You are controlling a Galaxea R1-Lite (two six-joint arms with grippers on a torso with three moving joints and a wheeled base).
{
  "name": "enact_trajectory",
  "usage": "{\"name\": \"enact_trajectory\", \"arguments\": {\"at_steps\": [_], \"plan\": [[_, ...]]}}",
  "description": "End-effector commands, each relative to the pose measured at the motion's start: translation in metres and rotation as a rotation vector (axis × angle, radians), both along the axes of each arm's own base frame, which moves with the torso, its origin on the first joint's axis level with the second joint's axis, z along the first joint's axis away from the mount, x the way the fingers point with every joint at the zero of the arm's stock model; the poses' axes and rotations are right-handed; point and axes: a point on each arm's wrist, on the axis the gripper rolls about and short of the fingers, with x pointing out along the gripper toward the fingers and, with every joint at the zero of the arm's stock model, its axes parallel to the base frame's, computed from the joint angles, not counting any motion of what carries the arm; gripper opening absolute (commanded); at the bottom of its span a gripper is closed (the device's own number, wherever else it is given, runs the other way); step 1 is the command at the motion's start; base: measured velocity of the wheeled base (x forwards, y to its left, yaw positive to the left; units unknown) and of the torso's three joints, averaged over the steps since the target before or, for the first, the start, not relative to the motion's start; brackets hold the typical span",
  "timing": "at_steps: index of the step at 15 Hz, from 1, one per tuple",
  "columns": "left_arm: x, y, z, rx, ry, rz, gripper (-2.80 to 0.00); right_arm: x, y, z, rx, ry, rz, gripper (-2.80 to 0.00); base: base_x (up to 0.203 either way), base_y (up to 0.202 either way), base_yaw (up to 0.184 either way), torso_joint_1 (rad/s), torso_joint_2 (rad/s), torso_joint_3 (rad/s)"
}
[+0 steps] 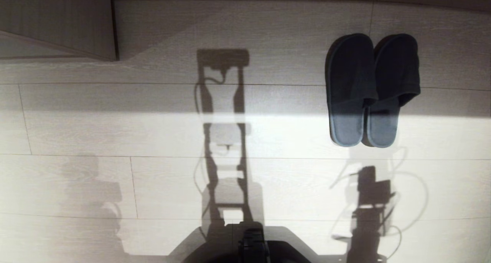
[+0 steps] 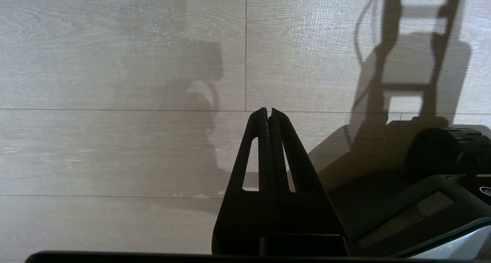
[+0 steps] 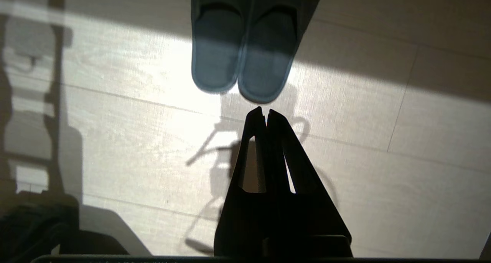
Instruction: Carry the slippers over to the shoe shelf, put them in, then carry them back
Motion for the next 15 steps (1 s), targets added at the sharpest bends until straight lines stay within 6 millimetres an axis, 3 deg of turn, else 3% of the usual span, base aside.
{"name": "enact_trajectory", "arguments": {"at_steps": [1,4,7,15], "plan": [[0.000,0.000,0.000,-0.002,0.002,0.000,-2.80,-0.015,0.000,-0.016,0.002,-0.057,-0.012,-2.80,0.000,0.000,0.000,0.000,0.00,0.000],[0.000,0.000,0.000,-0.001,0.000,0.000,-2.80,-0.023,0.000,-0.050,0.006,-0.006,-0.016,-2.80,0.000,0.000,0.000,0.000,0.00,0.000],[0.000,0.000,0.000,0.002,0.002,0.000,-2.80,-0.024,0.000,-0.080,0.009,0.202,-0.047,-2.80,0.000,0.000,0.000,0.000,0.00,0.000],[0.000,0.000,0.000,-0.005,0.002,0.000,-2.80,-0.023,-0.001,-0.088,0.098,0.282,-0.040,-2.80,0.000,0.000,0.000,0.002,0.00,0.113]]}}
